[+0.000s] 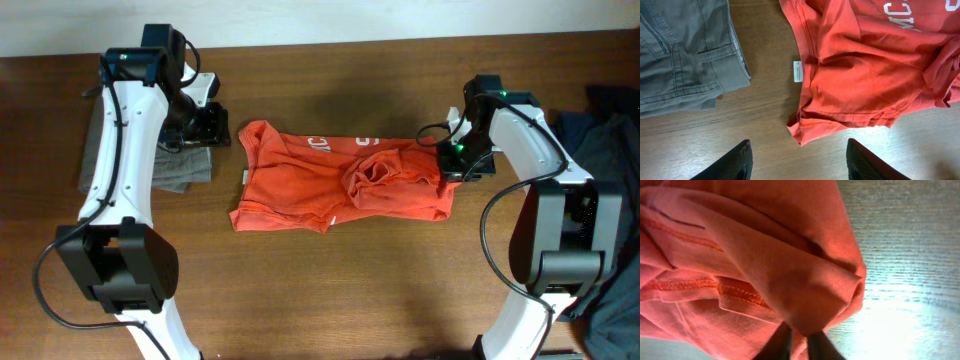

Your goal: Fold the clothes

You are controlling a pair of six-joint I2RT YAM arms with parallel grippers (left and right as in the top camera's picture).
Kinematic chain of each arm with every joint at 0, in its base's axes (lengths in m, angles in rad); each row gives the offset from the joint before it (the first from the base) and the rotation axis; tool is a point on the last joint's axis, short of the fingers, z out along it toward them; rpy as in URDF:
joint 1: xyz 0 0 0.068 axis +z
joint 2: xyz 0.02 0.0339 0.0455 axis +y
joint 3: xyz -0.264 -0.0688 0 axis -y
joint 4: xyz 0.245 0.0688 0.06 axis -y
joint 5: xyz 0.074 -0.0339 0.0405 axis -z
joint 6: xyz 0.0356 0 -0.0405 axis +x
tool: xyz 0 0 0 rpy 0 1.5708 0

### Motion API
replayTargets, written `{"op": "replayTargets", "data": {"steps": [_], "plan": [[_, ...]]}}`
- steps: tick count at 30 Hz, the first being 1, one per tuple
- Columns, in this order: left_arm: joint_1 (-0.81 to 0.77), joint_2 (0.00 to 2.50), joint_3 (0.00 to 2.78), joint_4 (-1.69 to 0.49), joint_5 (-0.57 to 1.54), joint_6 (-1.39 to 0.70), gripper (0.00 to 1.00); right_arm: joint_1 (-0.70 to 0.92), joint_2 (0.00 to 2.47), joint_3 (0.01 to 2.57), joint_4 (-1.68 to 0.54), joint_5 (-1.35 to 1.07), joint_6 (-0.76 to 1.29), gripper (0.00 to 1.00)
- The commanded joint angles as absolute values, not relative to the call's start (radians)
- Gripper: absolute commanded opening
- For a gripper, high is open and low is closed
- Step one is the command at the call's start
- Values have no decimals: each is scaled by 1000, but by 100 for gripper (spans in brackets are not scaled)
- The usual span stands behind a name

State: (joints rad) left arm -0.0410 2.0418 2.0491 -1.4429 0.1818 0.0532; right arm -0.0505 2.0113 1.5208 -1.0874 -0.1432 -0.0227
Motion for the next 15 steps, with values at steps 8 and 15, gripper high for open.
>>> {"op": "replayTargets", "data": {"steps": [8, 15], "plan": [[-43, 2016, 2045, -1447, 179, 58, 60, -23, 1967, 1556, -1108, -272, -43, 4], [-43, 2016, 2045, -1444, 179, 58, 60, 152, 1891, 1557, -1066, -400, -76, 4]]}}
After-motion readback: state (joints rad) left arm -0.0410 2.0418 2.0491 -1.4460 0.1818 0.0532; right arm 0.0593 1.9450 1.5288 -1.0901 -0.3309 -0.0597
